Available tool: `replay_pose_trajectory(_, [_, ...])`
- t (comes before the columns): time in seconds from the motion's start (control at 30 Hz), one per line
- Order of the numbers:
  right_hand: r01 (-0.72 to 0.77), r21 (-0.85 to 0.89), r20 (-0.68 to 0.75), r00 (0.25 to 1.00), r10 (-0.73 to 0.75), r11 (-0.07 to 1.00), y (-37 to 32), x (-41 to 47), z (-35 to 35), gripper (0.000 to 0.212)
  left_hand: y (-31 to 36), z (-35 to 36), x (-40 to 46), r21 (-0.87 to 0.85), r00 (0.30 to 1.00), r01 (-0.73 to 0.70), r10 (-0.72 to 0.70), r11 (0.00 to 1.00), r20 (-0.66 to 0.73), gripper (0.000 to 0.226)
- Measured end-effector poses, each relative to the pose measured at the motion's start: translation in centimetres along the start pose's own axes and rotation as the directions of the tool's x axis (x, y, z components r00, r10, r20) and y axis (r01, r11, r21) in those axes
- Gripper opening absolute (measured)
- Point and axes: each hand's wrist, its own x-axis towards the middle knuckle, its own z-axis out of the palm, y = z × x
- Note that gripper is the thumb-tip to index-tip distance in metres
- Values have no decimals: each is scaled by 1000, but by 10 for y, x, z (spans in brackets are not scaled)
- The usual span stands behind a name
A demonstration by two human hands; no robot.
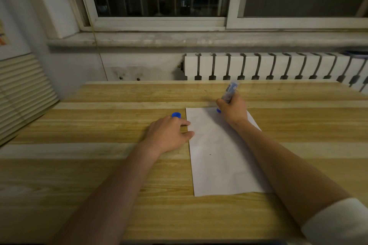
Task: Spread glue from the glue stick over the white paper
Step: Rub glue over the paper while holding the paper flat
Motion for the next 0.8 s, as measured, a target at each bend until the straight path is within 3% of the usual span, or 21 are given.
replay_pose_trajectory(0.37, [-93, 9, -55, 994, 93, 996, 12, 7, -13, 34, -1, 0, 0, -35, 1000, -3, 2, 999, -10, 47])
replay_pose_trajectory(0.8, [-129, 4, -127, 983, 129, 992, 15, 8, -29, 32, -1, 0, 0, -25, 1000, -5, 5, 1000, 3, 47])
